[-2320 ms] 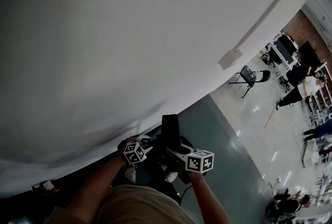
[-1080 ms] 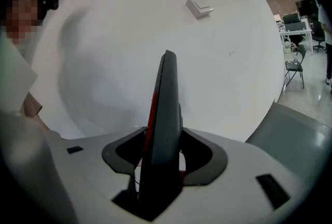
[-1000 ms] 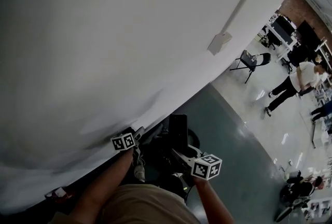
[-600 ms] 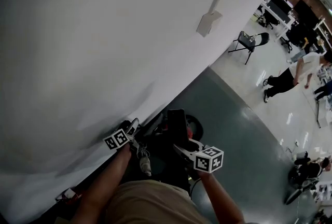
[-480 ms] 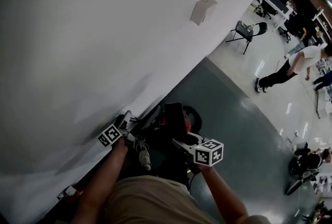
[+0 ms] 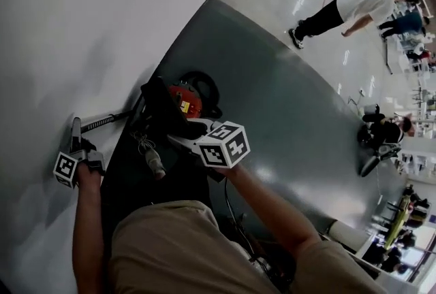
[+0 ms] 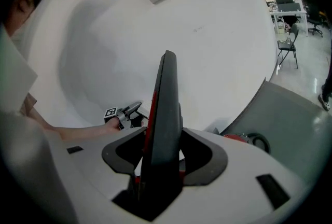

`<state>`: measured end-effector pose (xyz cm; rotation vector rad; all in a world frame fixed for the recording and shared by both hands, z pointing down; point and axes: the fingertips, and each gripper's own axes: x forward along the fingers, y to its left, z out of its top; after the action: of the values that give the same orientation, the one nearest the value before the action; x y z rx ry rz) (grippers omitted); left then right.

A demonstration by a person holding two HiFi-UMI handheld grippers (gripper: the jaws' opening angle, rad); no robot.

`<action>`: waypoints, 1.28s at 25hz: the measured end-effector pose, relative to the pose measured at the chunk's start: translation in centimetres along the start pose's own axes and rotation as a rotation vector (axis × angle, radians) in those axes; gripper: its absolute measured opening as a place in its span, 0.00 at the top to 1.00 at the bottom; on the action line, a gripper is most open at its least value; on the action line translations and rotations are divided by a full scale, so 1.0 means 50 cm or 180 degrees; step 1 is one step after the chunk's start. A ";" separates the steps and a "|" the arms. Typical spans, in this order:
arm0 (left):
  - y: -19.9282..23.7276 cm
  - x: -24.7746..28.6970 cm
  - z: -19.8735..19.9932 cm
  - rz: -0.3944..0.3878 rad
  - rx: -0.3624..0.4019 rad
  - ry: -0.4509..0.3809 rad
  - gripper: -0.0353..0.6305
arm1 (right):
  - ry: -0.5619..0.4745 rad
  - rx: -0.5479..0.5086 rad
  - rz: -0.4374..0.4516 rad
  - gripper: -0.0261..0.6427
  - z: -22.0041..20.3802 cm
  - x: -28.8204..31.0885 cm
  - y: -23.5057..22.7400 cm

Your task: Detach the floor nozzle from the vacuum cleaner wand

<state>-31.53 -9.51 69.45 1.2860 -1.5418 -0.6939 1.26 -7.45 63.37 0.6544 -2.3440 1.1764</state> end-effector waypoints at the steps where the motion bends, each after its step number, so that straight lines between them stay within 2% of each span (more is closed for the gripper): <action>1: 0.000 0.005 0.012 0.0035 -0.0055 -0.0056 0.39 | 0.0033 0.0015 0.0017 0.64 0.006 0.009 -0.011; 2: 0.005 0.010 0.022 0.0091 0.0014 -0.0070 0.39 | 0.0068 0.0019 0.0040 0.64 0.013 0.019 -0.023; 3: 0.006 0.018 0.021 0.0129 0.0187 -0.0012 0.39 | 0.0098 0.0028 0.0057 0.64 0.018 0.026 -0.038; 6: -0.011 0.035 -0.034 0.0300 0.1081 0.0415 0.39 | 0.0137 0.0080 0.0046 0.64 0.012 0.011 -0.091; 8: -0.044 0.041 -0.066 0.0348 0.1572 0.0541 0.39 | 0.0153 0.0075 0.0048 0.64 0.016 -0.004 -0.127; 12: -0.100 0.084 -0.155 0.0470 0.2070 0.0650 0.39 | 0.0197 -0.0038 0.0121 0.64 0.052 -0.005 -0.223; 15: -0.184 0.105 -0.239 0.0258 0.2549 0.0791 0.39 | 0.0253 -0.0238 0.0160 0.64 0.082 -0.008 -0.250; 19: -0.313 0.140 -0.361 -0.0365 0.3375 0.1099 0.39 | 0.0228 -0.0404 0.0169 0.64 0.124 -0.020 -0.250; 22: -0.365 0.160 -0.440 -0.0685 0.3572 0.1250 0.39 | 0.0169 -0.0423 0.0193 0.64 0.132 -0.028 -0.258; 25: -0.397 0.171 -0.492 -0.0867 0.3576 0.1339 0.41 | 0.0102 -0.0418 0.0174 0.64 0.124 -0.045 -0.269; 26: -0.398 0.173 -0.503 -0.0921 0.3569 0.1352 0.45 | 0.0076 -0.0390 0.0152 0.64 0.118 -0.054 -0.274; 28: -0.396 0.172 -0.505 -0.0947 0.3538 0.1334 0.53 | -0.0005 -0.0323 0.0130 0.64 0.117 -0.070 -0.279; 32: -0.391 0.144 -0.470 -0.0962 0.3460 0.1317 0.61 | -0.0278 -0.0131 0.0082 0.64 0.140 -0.111 -0.255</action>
<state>-2.03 -18.19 63.11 2.3049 -1.3837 0.3399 11.97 -18.73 64.25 0.6761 -2.4493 1.1288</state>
